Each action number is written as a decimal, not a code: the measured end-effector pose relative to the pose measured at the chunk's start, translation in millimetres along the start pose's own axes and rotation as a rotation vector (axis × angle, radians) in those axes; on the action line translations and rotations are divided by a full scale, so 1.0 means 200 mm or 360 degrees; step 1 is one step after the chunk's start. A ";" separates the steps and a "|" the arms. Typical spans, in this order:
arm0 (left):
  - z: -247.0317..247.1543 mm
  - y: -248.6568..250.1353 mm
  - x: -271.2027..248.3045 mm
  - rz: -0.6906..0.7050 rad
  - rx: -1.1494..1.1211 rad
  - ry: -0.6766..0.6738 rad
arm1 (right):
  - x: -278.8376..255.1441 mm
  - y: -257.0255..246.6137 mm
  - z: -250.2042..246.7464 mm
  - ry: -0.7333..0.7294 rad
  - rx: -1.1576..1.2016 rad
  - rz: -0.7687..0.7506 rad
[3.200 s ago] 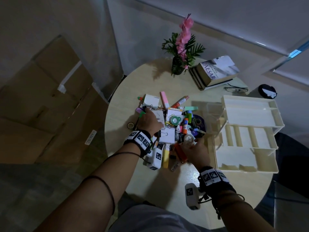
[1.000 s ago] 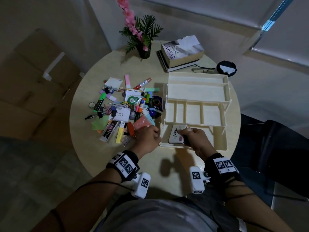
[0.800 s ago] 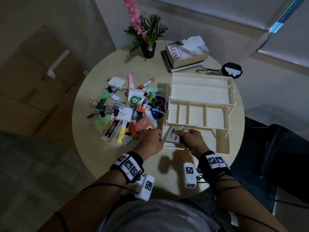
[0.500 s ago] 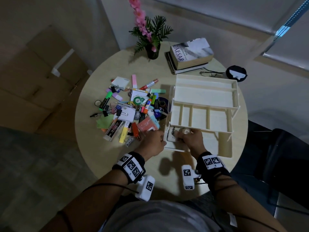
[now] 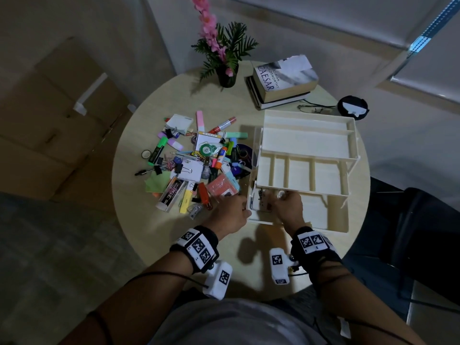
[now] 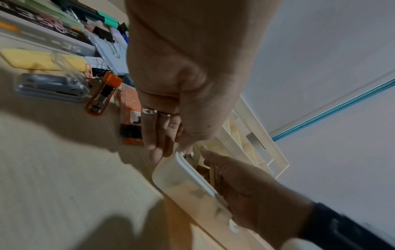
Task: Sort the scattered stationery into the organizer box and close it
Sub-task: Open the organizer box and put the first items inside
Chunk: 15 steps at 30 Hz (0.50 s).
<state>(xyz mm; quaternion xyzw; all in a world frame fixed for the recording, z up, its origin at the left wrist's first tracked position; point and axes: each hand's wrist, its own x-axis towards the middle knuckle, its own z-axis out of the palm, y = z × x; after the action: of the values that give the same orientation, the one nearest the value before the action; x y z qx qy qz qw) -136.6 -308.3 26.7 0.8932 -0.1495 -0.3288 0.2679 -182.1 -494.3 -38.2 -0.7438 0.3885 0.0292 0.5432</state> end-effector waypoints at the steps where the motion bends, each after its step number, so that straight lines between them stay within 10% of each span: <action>1: 0.00 -0.01 0.00 0.0008 0.0008 -0.0014 | 0.01 0.00 0.01 -0.0024 -0.0001 0.0000; 15: -0.47 -0.29 0.11 0.0039 0.0013 0.0072 | 0.05 0.02 -0.02 0.0054 -0.0108 0.0113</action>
<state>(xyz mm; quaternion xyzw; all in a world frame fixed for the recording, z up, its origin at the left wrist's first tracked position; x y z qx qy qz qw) -52.0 -235.8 42.7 0.8996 -0.1558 -0.3045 0.2717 -179.7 -504.4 -44.4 -0.7479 0.4226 0.0490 0.5096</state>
